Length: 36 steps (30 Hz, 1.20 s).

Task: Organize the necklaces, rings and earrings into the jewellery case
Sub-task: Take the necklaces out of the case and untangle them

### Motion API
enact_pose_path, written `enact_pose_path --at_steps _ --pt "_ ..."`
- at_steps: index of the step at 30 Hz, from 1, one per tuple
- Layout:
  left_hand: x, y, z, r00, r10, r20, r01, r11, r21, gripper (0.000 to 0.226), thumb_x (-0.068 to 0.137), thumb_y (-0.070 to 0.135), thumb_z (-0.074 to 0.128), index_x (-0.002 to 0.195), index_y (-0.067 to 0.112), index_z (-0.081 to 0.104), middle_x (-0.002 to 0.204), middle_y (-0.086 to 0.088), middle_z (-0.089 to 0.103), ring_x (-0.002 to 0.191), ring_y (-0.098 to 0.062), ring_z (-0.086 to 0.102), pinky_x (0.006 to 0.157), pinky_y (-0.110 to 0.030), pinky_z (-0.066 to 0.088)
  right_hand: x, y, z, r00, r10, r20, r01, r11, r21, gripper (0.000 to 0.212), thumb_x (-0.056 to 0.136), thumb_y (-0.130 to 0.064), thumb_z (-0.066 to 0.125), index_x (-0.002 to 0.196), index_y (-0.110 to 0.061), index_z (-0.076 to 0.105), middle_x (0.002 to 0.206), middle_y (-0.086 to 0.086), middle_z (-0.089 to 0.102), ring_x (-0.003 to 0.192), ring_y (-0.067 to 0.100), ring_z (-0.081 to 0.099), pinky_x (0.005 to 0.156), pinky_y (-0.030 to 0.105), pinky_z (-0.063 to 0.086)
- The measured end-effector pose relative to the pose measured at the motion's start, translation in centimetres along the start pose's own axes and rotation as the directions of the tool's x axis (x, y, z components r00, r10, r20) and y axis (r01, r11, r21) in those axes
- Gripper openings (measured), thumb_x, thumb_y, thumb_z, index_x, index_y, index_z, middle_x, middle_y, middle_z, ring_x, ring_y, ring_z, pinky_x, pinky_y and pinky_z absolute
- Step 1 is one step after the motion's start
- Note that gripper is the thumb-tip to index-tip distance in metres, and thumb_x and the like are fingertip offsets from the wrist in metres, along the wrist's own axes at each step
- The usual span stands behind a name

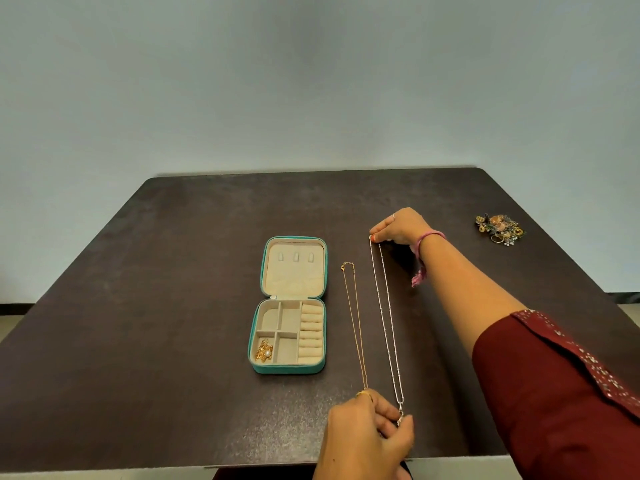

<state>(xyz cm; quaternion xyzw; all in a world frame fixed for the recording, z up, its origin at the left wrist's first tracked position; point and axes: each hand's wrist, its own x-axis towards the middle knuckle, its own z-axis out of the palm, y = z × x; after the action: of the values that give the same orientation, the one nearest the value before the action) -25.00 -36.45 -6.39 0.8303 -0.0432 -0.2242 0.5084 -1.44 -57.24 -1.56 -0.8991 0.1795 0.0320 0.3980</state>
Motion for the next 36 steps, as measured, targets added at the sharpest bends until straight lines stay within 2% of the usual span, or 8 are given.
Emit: enact_pose_path --at_steps 6,10,14,18,21,24,32,36 --pt "-0.6 0.9 -0.5 0.997 -0.061 0.043 0.065 0.991 -0.116 0.020 0.079 0.029 0.075 0.084 0.016 0.060 0.069 0.001 0.069 0.056 -0.026 0.070 0.055 -0.034 0.058 -0.2 0.2 0.4 0.999 0.016 -0.036 -0.015 1.000 0.024 0.019 0.078 -0.007 0.074 0.097 -0.009 0.076 0.098 0.003 0.072 0.090 0.012 0.059 0.096 0.031 0.048" --pt "-1.1 1.3 -0.8 0.996 -0.080 0.043 0.085 0.984 -0.159 0.022 0.079 0.028 0.076 0.087 0.014 0.061 0.070 -0.002 0.067 0.053 -0.022 0.068 0.049 -0.027 0.055 -0.4 0.2 0.4 0.999 0.019 -0.039 -0.017 0.999 0.044 0.019 0.081 -0.004 0.067 0.098 -0.007 0.075 0.092 -0.001 0.069 0.084 0.011 0.057 0.094 0.030 0.050" --pt "-1.6 1.5 -1.6 0.999 -0.040 0.020 0.043 0.978 -0.205 0.023 0.080 0.029 0.075 0.084 0.011 0.062 0.068 -0.004 0.066 0.051 -0.021 0.068 0.047 -0.028 0.053 -1.0 0.4 0.0 0.997 0.068 -0.028 -0.065 0.994 0.090 0.028 0.080 0.003 0.058 0.106 0.010 0.065 0.078 0.006 0.055 0.072 0.012 0.045 0.071 0.026 0.045" --pt "-1.8 1.2 -3.5 0.993 0.046 -0.111 -0.073 0.965 -0.251 0.023 0.084 0.027 0.071 0.076 0.008 0.060 0.059 -0.006 0.063 0.042 -0.022 0.063 0.040 -0.028 0.048 -2.4 0.3 -0.5 0.994 0.061 -0.087 -0.039 0.972 0.233 0.026 0.084 0.000 0.053 0.104 0.009 0.067 0.078 0.017 0.054 0.069 0.010 0.048 0.057 0.019 0.036" --pt "-2.0 1.0 -5.8 0.970 0.104 -0.218 -0.153 0.963 -0.223 0.021 0.086 0.024 0.067 0.075 0.007 0.060 0.050 -0.003 0.059 0.040 -0.016 0.059 0.038 -0.022 0.044 -4.0 -0.5 -0.8 0.993 -0.021 -0.117 0.055 0.953 0.297 0.020 0.087 -0.006 0.055 0.099 -0.009 0.071 0.088 0.002 0.066 0.070 0.005 0.055 0.055 0.016 0.039" --pt "-1.7 0.2 -8.0 0.929 0.153 -0.338 -0.218 0.962 -0.164 0.020 0.086 0.020 0.068 0.071 0.009 0.061 0.047 -0.001 0.058 0.038 -0.013 0.057 0.040 -0.019 0.043 -5.8 -1.5 -1.1 0.990 -0.078 -0.117 0.113 0.936 0.334 0.019 0.088 -0.009 0.057 0.100 -0.013 0.071 0.085 -0.003 0.067 0.073 0.004 0.056 0.055 0.013 0.039" --pt "0.2 -2.4 -13.3 0.810 0.197 -0.552 -0.221 0.975 0.023 0.009 0.091 0.027 0.060 0.082 0.029 0.060 0.072 0.002 0.064 0.062 -0.019 0.063 0.050 -0.020 0.049 -11.9 -4.2 -0.8 0.969 -0.210 -0.129 0.244 0.896 0.370 0.018 0.087 -0.006 0.061 0.099 -0.013 0.071 0.083 -0.003 0.068 0.069 0.005 0.058 0.049 0.004 0.040" --pt "1.3 -3.7 -13.7 0.826 0.166 -0.539 -0.172 0.984 0.039 0.011 0.094 0.032 0.054 0.086 0.039 0.057 0.082 0.009 0.065 0.073 -0.011 0.064 0.060 -0.017 0.045 -14.6 -5.1 1.2 0.938 -0.344 0.033 0.328 0.916 0.229 0.015 0.087 -0.014 0.063 0.099 -0.018 0.072 0.083 -0.009 0.068 0.073 0.003 0.062 0.064 0.012 0.048"
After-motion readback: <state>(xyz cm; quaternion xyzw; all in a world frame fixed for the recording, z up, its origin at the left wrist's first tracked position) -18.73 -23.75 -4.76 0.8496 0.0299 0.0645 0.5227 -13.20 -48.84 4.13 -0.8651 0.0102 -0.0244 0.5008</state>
